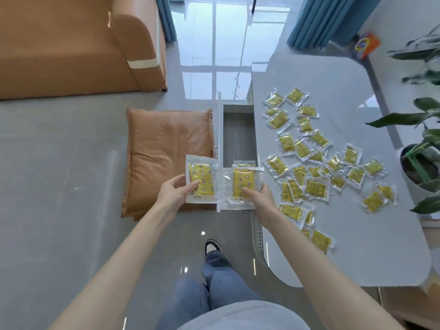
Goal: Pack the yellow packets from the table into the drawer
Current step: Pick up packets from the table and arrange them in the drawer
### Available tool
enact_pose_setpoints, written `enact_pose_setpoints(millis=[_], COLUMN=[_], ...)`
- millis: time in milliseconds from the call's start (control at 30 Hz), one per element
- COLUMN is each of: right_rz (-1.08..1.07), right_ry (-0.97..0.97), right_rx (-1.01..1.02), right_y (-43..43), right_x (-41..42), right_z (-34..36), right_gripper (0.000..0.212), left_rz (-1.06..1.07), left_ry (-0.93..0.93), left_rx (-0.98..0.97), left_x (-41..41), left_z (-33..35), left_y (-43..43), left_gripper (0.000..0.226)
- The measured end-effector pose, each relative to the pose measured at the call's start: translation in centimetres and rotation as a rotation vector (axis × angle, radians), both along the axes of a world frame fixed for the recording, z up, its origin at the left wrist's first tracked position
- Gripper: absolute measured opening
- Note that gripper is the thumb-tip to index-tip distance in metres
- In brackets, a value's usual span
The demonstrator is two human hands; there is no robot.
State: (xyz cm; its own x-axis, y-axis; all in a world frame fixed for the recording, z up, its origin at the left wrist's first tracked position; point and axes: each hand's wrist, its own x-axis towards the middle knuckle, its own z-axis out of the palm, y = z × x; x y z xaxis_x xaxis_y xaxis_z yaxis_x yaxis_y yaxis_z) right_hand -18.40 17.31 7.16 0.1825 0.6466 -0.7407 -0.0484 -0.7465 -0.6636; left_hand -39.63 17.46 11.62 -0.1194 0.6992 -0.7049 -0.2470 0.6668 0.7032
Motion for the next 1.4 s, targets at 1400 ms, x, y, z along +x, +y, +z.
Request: enact_pose_setpoints(millis=[1400], right_rz=[-1.341], right_ry=[0.397], right_rx=[-0.26], right_y=[16.9], right_x=[-1.5], right_z=[-35.3], right_gripper=[0.074], left_rz=[-1.077], left_ry=[0.438], left_rx=[0.119], left_x=[14.1], left_z=[-37.0], left_y=[35.6], left_gripper=[0.037])
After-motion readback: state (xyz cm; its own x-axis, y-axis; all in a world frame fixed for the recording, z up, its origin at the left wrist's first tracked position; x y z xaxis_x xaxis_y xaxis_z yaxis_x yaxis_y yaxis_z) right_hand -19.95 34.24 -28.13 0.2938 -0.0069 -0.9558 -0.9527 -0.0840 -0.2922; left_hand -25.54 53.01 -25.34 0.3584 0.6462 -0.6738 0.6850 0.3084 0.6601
